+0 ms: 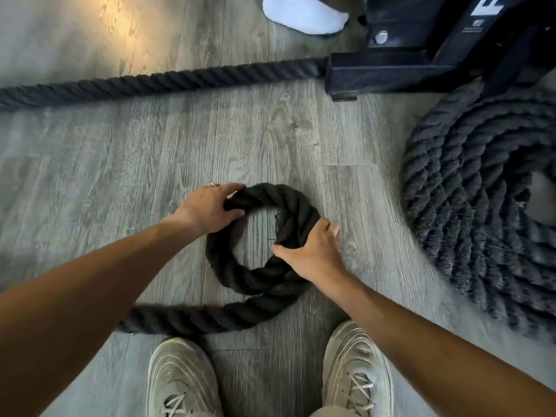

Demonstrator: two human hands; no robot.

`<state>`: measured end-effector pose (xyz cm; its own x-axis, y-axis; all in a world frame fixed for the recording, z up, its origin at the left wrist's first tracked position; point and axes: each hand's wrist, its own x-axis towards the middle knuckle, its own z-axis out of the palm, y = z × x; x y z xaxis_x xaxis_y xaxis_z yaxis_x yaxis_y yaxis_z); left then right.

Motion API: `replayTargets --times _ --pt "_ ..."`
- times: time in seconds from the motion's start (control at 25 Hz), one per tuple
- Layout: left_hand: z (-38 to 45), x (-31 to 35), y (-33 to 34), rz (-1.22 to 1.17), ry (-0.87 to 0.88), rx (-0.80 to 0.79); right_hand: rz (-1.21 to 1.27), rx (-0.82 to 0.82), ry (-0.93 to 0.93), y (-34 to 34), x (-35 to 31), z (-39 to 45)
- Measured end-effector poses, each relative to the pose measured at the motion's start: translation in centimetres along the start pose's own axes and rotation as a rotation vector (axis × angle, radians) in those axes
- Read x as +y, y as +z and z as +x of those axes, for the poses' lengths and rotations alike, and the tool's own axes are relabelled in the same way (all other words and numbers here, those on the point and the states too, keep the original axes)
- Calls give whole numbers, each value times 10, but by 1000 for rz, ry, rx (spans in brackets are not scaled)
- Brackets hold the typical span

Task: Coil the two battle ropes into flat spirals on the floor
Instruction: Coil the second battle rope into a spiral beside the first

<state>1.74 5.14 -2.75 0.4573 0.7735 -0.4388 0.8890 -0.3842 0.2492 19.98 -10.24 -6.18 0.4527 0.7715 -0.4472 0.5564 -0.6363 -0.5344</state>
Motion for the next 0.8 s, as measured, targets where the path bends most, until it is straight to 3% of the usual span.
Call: replayTargets --times 0.12,0.28,0.4,0.48,0.56,0.64,0.72,0.8 --pt "-5 -2 4 -104 -150 13 -94 -63 -86 -22 -3 26" --pt "-43 -3 33 -558 -383 -53 -228 15 -292 -48 -15 46" --pt "-67 5 52 -744 -469 -149 -194 127 -161 -32 -4 26" --pt "-64 8 48 -488 -424 -207 -119 146 -54 -18 4 14" --pt "-46 13 36 -124 -312 -104 -83 142 -67 -15 5 17" --pt "-20 27 21 -27 -80 45 -75 112 -100 -19 3 23" --pt "2 45 8 29 146 27 -85 105 -109 -20 1 24" --pt "15 51 7 155 188 -11 -96 112 -114 -19 0 21"
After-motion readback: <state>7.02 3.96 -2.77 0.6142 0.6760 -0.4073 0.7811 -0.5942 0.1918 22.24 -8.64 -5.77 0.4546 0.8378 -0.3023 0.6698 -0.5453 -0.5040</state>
